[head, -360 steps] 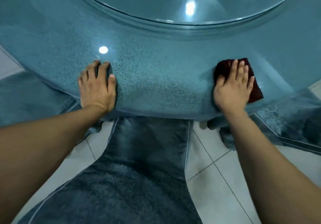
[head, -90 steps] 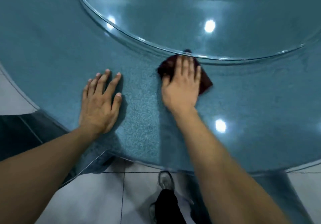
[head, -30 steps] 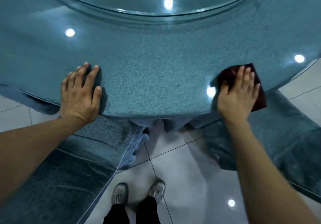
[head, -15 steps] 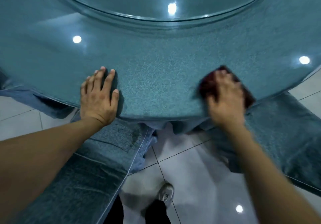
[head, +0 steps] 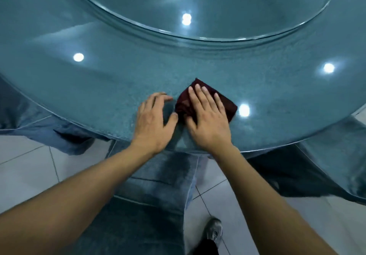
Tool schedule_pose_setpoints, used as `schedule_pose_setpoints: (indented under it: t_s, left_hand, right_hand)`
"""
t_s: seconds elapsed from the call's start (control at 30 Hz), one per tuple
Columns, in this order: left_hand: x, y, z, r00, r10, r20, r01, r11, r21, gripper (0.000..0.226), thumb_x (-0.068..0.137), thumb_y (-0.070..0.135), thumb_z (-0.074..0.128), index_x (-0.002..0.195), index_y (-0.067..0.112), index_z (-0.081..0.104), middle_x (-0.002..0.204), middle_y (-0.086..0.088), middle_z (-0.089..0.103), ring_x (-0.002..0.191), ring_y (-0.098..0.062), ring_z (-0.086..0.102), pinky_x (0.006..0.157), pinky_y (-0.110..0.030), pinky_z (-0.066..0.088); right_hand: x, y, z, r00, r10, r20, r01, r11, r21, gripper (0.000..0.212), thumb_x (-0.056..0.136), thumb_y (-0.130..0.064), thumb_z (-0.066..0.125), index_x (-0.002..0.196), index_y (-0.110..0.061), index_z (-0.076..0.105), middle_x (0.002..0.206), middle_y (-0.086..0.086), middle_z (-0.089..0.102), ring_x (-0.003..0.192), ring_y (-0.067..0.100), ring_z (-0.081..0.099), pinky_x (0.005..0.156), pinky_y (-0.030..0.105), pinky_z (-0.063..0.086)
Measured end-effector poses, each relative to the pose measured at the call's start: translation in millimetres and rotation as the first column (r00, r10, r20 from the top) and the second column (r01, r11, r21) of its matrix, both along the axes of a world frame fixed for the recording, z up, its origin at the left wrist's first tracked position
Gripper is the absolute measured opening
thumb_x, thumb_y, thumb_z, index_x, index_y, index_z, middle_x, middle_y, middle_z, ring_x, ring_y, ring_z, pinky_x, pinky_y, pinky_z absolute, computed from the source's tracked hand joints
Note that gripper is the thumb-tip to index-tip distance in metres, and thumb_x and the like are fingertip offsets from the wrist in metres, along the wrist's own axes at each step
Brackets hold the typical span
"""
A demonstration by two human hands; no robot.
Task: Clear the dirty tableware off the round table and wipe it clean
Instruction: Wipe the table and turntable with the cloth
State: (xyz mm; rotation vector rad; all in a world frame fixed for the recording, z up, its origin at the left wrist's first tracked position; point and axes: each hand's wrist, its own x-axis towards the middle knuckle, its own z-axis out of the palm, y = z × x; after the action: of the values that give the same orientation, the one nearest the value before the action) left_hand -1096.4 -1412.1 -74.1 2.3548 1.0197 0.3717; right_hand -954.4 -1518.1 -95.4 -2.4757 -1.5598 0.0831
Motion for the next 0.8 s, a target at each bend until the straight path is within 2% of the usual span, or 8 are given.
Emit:
schedule_pose_setpoints:
  t_s: [0.07, 0.13, 0.23, 0.3, 0.5, 0.67, 0.73, 0.8]
  left_hand:
    - [-26.2, 48.7, 0.6, 0.998, -0.016, -0.06, 0.023, 0.992, 0.122, 0.049, 0.09, 0.042, 0.043, 0.129, 0.017, 0.056, 0.14, -0.007, 0.053, 0.124, -0.033, 0.05, 0.107, -0.046, 0.036]
    - [-58.7, 95.1, -1.4, 0.989, 0.017, -0.147, 0.022, 0.965, 0.259, 0.053, 0.092, 0.042, 0.039, 0.135, 0.015, 0.052, 0.146, -0.012, 0.048, 0.129, -0.037, 0.046, 0.107, -0.05, 0.035]
    - [-107.4, 153.7, -7.0, 0.967, 0.049, -0.25, 0.04, 0.94, 0.339, 0.06, 0.094, 0.044, 0.037, 0.144, 0.012, 0.045, 0.153, -0.017, 0.041, 0.136, -0.041, 0.039, 0.11, -0.055, 0.032]
    - [-121.6, 165.7, -13.1, 0.961, 0.033, -0.275, 0.062, 0.943, 0.328, 0.065, 0.094, 0.046, 0.036, 0.15, 0.013, 0.04, 0.156, -0.017, 0.037, 0.142, -0.04, 0.034, 0.115, -0.055, 0.028]
    - [-126.9, 162.2, -18.2, 0.975, 0.04, -0.219, 0.028, 0.954, 0.299, 0.065, 0.091, 0.04, 0.04, 0.153, 0.019, 0.038, 0.161, -0.009, 0.034, 0.147, -0.033, 0.029, 0.121, -0.052, 0.022]
    - [-125.2, 161.0, -16.2, 0.97, 0.03, -0.243, 0.045, 0.953, 0.301, 0.066, 0.092, 0.041, 0.038, 0.154, 0.018, 0.036, 0.16, -0.011, 0.033, 0.146, -0.034, 0.029, 0.118, -0.053, 0.024]
    - [-126.0, 162.3, -15.0, 0.963, 0.036, -0.267, 0.049, 0.951, 0.305, 0.067, 0.092, 0.043, 0.037, 0.154, 0.02, 0.034, 0.161, -0.01, 0.032, 0.147, -0.033, 0.028, 0.119, -0.052, 0.023]
    - [-125.7, 162.5, -15.2, 0.959, 0.047, -0.279, 0.042, 0.952, 0.304, 0.067, 0.092, 0.045, 0.036, 0.155, 0.021, 0.033, 0.162, -0.008, 0.03, 0.148, -0.032, 0.027, 0.12, -0.052, 0.021]
  right_hand:
    - [21.2, 8.6, -0.3, 1.0, -0.005, -0.008, 0.005, 1.0, 0.004, 0.071, 0.093, -0.05, 0.037, 0.158, -0.024, 0.025, 0.165, -0.002, 0.022, 0.153, 0.013, 0.015, 0.125, 0.038, 0.007]
    - [55.8, 10.7, -0.5, 0.986, -0.165, 0.0, 0.165, 0.986, 0.01, 0.073, 0.092, -0.052, 0.032, 0.158, -0.022, 0.025, 0.165, 0.0, 0.022, 0.152, 0.016, 0.017, 0.125, 0.039, 0.007]
    - [97.5, 45.6, 1.0, 0.833, -0.552, -0.042, 0.552, 0.834, -0.022, 0.077, 0.093, -0.053, 0.025, 0.16, -0.016, 0.016, 0.167, 0.004, 0.014, 0.154, 0.018, 0.01, 0.125, 0.043, 0.004]
    - [98.6, 84.4, 0.7, 0.766, -0.641, -0.048, 0.64, 0.767, -0.038, 0.074, 0.096, -0.047, 0.029, 0.159, -0.011, 0.015, 0.167, 0.008, 0.014, 0.154, 0.021, 0.009, 0.124, 0.046, 0.004]
    - [7.8, 221.8, -0.7, 0.947, -0.32, 0.02, 0.32, 0.947, 0.009, 0.071, 0.094, -0.049, 0.034, 0.155, -0.013, 0.031, 0.161, 0.01, 0.031, 0.149, 0.025, 0.025, 0.124, 0.043, 0.006]
    - [-57.0, 267.2, 3.0, 0.997, -0.066, -0.05, 0.065, 0.998, -0.017, 0.07, 0.098, -0.048, 0.037, 0.159, -0.019, 0.018, 0.167, 0.001, 0.014, 0.154, 0.015, 0.008, 0.124, 0.04, -0.002]
    - [-47.3, 249.2, 2.9, 0.994, -0.061, -0.091, 0.06, 0.998, -0.013, 0.07, 0.098, -0.047, 0.038, 0.159, -0.021, 0.017, 0.167, -0.001, 0.012, 0.154, 0.014, 0.007, 0.124, 0.039, -0.003]
    - [-20.7, 210.6, 1.1, 0.972, -0.214, -0.1, 0.218, 0.975, 0.035, 0.07, 0.096, -0.046, 0.037, 0.159, -0.02, 0.02, 0.167, 0.001, 0.015, 0.153, 0.016, 0.01, 0.124, 0.039, 0.0]
